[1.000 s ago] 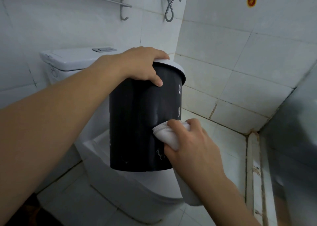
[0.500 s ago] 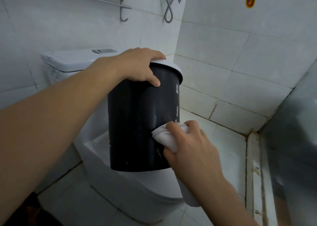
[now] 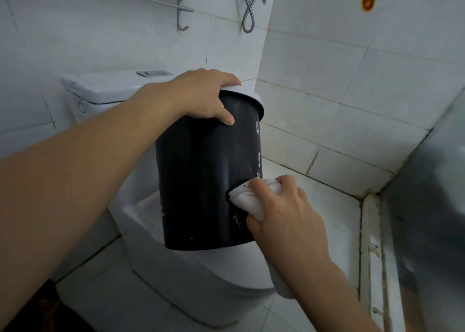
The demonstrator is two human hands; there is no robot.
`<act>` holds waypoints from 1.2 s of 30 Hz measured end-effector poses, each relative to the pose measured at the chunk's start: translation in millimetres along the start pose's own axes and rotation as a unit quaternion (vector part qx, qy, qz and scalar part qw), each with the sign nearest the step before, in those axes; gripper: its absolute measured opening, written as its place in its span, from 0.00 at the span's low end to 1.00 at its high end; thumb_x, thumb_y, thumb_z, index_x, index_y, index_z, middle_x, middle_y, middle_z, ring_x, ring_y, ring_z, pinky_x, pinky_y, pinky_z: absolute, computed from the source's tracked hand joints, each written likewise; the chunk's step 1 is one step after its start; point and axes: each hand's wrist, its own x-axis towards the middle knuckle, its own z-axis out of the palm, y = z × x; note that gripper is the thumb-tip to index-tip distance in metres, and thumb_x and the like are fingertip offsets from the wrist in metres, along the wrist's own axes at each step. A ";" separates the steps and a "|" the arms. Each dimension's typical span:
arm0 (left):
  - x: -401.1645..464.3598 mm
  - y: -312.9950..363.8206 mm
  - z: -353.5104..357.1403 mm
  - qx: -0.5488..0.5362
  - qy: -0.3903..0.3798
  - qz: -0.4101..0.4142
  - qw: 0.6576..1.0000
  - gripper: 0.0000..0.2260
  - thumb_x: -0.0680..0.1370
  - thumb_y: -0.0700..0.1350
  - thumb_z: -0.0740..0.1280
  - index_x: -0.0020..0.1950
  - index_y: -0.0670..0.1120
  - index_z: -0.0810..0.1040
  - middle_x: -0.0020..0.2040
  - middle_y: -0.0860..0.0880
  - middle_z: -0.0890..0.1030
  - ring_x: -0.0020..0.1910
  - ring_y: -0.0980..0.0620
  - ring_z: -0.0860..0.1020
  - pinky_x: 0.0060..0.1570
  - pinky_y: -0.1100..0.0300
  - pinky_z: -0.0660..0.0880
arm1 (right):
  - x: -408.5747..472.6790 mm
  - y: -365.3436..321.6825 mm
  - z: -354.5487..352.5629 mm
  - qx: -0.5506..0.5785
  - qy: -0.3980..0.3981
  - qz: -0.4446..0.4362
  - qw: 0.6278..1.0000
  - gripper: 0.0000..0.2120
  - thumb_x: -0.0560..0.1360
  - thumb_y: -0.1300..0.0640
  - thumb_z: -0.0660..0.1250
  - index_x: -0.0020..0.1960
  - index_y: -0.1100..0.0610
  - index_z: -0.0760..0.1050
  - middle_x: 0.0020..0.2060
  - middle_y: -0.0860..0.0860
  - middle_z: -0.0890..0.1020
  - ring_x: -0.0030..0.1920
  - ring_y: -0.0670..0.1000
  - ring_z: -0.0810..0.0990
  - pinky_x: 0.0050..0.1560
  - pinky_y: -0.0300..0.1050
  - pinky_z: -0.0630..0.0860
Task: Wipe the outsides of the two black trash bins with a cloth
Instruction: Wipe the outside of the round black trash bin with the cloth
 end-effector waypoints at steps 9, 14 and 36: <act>-1.2 0.9 11.0 0.086 0.015 0.007 0.996 0.36 0.73 0.55 0.71 0.78 0.53 0.59 0.72 0.47 0.65 0.73 0.42 0.63 0.67 0.44 0.62 | 5.9 23.1 -6.0 0.062 0.008 0.042 0.997 0.16 0.71 0.47 0.66 0.58 0.39 0.71 0.52 0.47 0.70 0.45 0.52 0.73 0.34 0.44 0.67; -7.9 -0.7 18.5 0.159 -0.007 0.022 0.987 0.54 0.60 0.69 0.75 0.79 0.53 0.53 0.74 0.48 0.62 0.73 0.42 0.60 0.69 0.40 0.61 | 0.0 22.9 -8.2 0.058 -0.016 0.036 0.998 0.16 0.72 0.45 0.64 0.60 0.37 0.70 0.51 0.45 0.68 0.47 0.50 0.73 0.35 0.44 0.68; 0.1 8.1 20.5 0.167 -0.014 0.033 0.985 0.58 0.54 0.70 0.77 0.77 0.49 0.57 0.71 0.48 0.64 0.71 0.42 0.62 0.66 0.41 0.63 | -27.5 7.6 3.2 0.007 -0.018 -0.013 1.000 0.20 0.62 0.51 0.75 0.53 0.44 0.76 0.44 0.50 0.75 0.37 0.51 0.76 0.26 0.34 0.53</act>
